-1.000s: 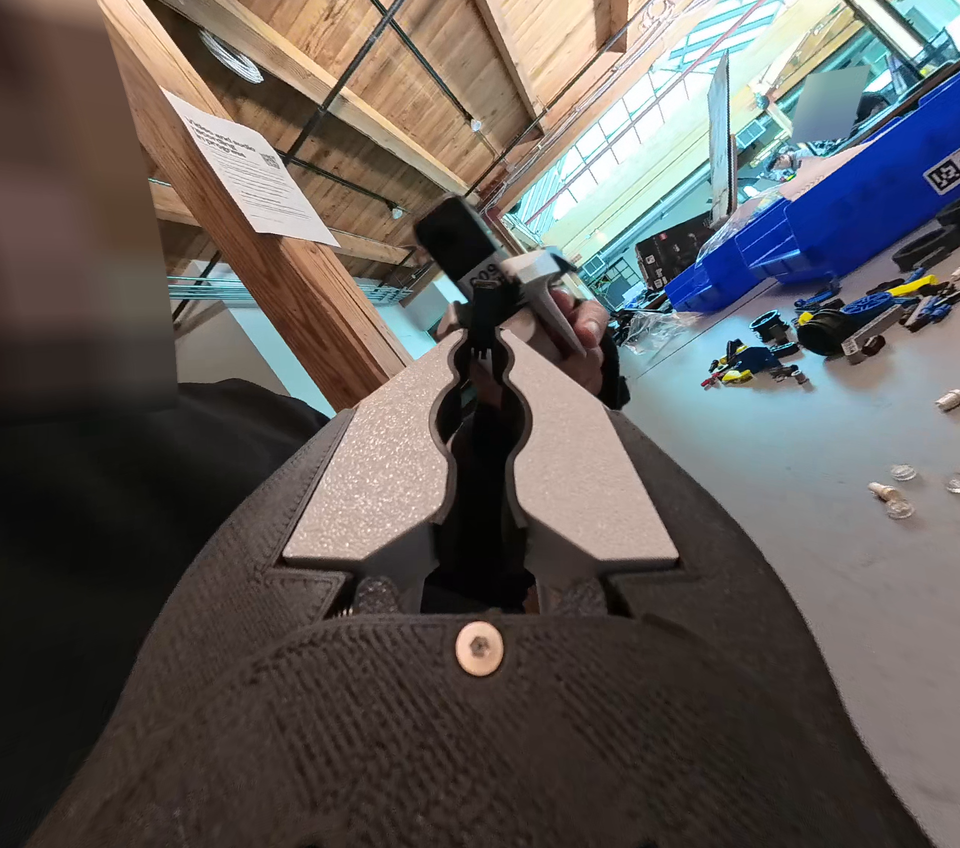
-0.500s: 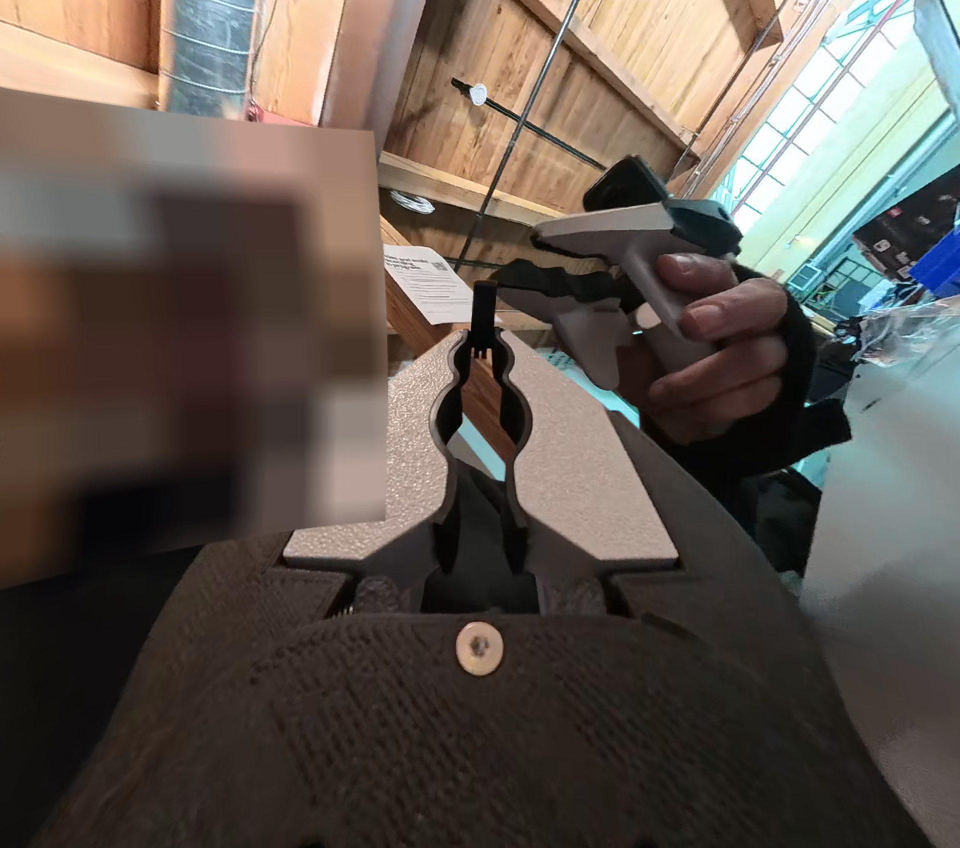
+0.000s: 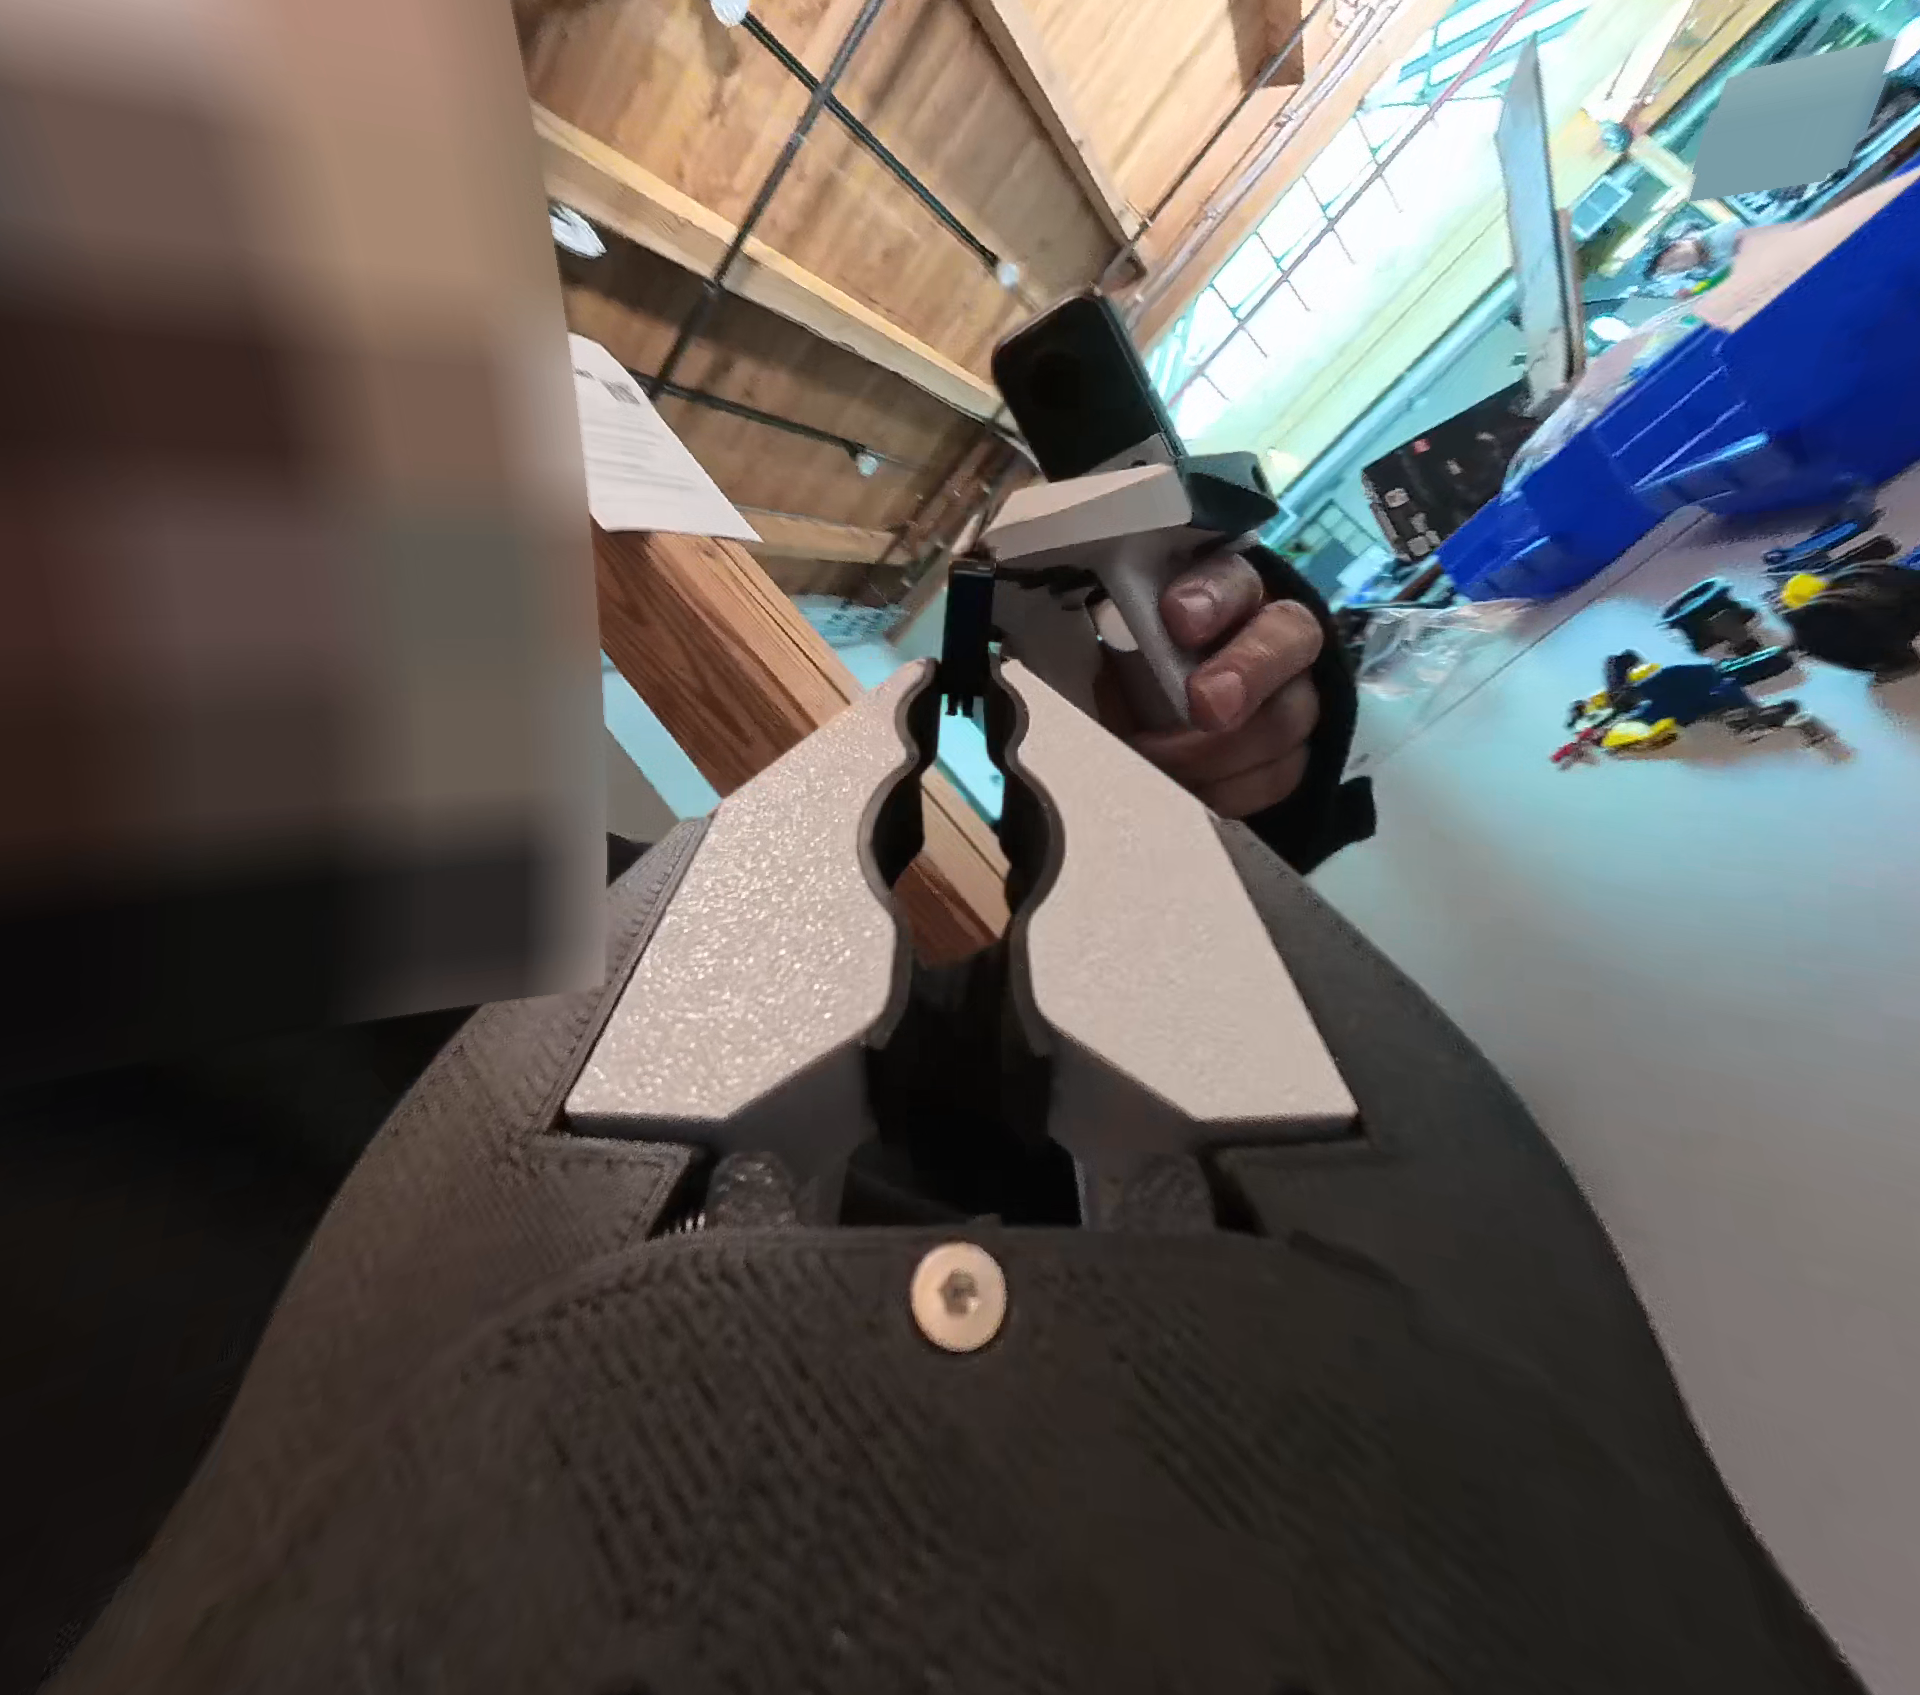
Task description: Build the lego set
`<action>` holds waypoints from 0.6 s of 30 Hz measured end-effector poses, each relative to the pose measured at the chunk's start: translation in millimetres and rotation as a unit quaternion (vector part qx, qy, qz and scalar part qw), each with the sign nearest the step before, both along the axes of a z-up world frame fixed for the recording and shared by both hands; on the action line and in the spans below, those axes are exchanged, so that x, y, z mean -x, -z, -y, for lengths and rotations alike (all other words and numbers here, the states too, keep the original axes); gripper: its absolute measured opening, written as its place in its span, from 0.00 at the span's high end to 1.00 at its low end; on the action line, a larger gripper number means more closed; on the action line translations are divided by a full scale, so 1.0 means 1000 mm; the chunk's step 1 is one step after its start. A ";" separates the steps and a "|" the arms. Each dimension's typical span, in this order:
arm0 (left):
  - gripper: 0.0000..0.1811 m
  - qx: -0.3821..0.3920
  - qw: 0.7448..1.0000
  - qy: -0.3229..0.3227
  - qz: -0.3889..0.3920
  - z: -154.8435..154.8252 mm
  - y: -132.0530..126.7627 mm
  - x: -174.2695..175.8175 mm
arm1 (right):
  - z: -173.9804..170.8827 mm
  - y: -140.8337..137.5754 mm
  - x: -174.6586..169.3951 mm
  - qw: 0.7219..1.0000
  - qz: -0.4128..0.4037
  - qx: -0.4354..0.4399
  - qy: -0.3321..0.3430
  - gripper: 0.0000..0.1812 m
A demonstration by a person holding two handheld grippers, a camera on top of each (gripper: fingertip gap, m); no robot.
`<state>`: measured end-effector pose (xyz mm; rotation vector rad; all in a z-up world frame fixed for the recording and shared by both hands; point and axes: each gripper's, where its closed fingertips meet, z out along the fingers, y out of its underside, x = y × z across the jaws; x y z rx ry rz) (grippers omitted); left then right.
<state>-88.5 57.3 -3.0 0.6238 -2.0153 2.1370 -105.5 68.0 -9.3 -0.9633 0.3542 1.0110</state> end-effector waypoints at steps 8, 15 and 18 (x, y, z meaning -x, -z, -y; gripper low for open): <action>0.90 0.060 0.997 -0.024 -0.050 -0.008 -0.009 -0.012 | -0.001 0.003 -0.001 0.996 0.055 0.052 0.040 0.97; 1.00 -0.043 0.998 0.010 -0.039 0.000 0.004 0.002 | -0.008 0.016 0.004 0.973 0.160 0.144 0.078 0.97; 1.00 -0.061 0.997 0.021 -0.038 0.001 0.007 0.005 | -0.007 0.014 0.005 0.965 0.188 0.158 0.086 0.97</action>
